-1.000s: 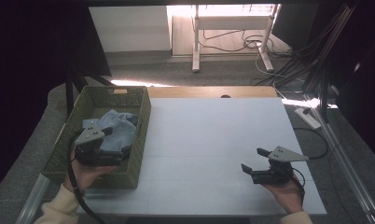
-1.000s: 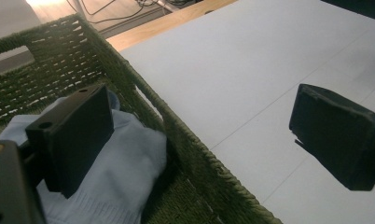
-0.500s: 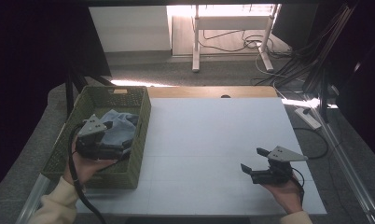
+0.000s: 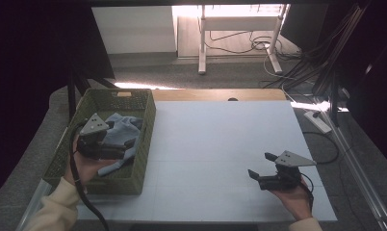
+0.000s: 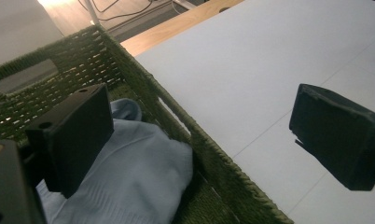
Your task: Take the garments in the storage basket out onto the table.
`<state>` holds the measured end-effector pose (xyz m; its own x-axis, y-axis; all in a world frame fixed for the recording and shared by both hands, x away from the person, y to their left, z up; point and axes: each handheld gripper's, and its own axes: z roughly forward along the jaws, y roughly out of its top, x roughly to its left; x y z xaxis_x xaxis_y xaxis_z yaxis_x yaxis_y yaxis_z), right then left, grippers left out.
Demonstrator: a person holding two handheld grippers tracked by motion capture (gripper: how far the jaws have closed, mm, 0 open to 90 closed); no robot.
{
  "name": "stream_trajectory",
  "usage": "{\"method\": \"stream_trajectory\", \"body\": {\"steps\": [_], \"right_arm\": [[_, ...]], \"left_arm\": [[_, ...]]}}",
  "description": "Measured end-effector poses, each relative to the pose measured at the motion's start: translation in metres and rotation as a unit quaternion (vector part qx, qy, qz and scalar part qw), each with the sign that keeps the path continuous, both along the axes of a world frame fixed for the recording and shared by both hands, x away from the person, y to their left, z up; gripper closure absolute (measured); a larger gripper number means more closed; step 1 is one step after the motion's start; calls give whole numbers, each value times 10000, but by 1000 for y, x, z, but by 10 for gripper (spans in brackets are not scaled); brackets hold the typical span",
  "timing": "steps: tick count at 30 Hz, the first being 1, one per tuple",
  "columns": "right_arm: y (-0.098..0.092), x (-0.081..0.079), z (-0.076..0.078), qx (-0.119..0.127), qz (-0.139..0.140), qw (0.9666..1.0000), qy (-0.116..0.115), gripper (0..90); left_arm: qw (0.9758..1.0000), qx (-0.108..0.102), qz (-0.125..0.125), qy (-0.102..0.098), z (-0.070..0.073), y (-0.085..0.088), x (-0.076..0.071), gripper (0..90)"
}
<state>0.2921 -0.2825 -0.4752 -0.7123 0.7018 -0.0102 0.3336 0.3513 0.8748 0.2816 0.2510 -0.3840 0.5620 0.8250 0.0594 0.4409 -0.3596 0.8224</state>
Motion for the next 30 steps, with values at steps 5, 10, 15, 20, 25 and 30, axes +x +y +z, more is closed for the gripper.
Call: {"method": "stream_trajectory", "body": {"steps": [5, 10, 15, 20, 25, 30], "right_arm": [[0, 0, -1, -5, -3, 10000, -1, 105], [1, 0, -1, -57, 11, 10000, -3, 105], [1, 0, -1, -85, 34, 10000, 25, 104], [1, 0, -1, -86, 9, 10000, 21, 104], [1, 0, -2, -80, 7, 10000, 22, 104], [1, 1, -2, -84, 19, 10000, 45, 104]], "left_arm": [[9999, 83, 47, 40, 0, 3, 7, 65], [9998, 135, 130, 65, 0, 7, 14, 65], [9997, 166, 160, 92, 1, 11, 21, 67], [9994, 221, 216, 122, 2, 15, 27, 68], [9991, 275, 281, 147, 3, 20, 31, 69], [9988, 328, 330, 177, 3, 24, 35, 69]]}}
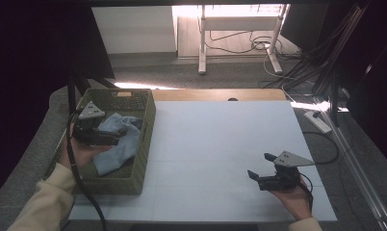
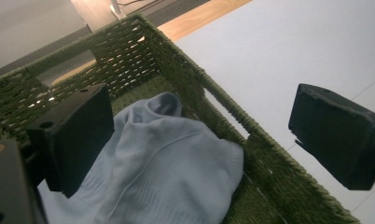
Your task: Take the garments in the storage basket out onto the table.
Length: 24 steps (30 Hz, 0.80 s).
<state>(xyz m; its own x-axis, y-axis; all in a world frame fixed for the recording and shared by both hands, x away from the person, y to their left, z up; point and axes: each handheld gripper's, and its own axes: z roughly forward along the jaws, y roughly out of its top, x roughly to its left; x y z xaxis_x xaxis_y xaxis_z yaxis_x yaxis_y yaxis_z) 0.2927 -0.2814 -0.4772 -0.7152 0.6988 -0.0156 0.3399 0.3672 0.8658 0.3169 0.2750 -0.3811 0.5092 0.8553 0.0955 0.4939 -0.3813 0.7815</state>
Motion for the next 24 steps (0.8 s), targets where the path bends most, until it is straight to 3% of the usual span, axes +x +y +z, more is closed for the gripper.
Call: {"method": "stream_trajectory", "body": {"steps": [24], "right_arm": [[1, 1, -2, -35, 5, 10000, 38, 104]], "left_arm": [[9992, 78, 285, 259, -9, 27, 26, 74]]}}
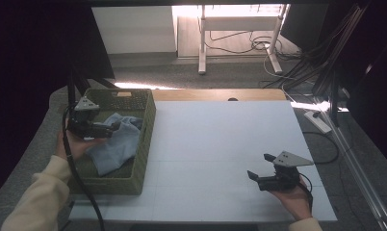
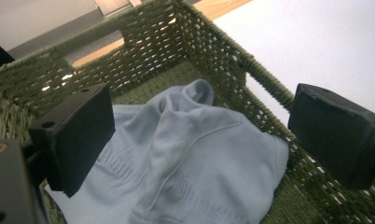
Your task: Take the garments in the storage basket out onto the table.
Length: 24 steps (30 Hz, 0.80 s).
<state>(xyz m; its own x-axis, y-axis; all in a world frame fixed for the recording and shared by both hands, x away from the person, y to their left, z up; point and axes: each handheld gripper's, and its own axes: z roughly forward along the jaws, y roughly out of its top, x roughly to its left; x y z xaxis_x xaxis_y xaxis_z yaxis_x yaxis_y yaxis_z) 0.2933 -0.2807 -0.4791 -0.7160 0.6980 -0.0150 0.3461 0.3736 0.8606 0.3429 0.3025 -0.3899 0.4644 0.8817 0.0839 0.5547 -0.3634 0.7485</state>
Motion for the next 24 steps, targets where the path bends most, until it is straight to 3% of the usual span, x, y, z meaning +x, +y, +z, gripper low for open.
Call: {"method": "stream_trajectory", "body": {"steps": [18, 21, 24], "right_arm": [[1, 1, -2, -64, 18, 10000, 50, 104], [1, 0, -1, -55, 29, 10000, 58, 104], [1, 0, -2, -59, 32, 10000, 58, 104]], "left_arm": [[9991, -98, -15, 419, -22, 17, 21, 77], [9985, -272, -28, 478, -28, 21, 24, 83], [9983, -300, -32, 508, -31, 23, 26, 84]]}}
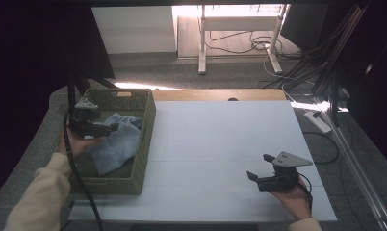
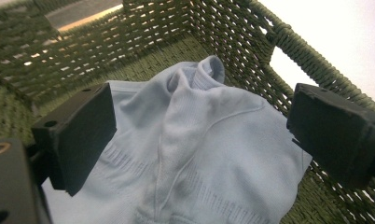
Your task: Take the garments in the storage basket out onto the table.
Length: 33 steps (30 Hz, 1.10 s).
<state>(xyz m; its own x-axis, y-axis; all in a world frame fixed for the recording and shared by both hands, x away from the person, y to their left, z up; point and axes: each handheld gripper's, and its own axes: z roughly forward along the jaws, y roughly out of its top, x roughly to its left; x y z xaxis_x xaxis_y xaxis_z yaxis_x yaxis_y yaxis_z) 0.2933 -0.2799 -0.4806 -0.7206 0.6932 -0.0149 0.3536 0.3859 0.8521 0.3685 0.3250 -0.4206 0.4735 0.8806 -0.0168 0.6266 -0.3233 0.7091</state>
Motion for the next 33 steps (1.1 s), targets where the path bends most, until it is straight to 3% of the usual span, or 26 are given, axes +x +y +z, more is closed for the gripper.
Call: {"method": "stream_trajectory", "body": {"steps": [13, 33], "right_arm": [[0, 0, 0, 18, 2, 10000, -11, 104], [0, 0, 0, -30, 34, 10000, -9, 105]], "left_arm": [[9998, 134, 82, 96, -11, 3, 16, 95], [9994, 127, 1, 332, -27, 2, 30, 97]]}}
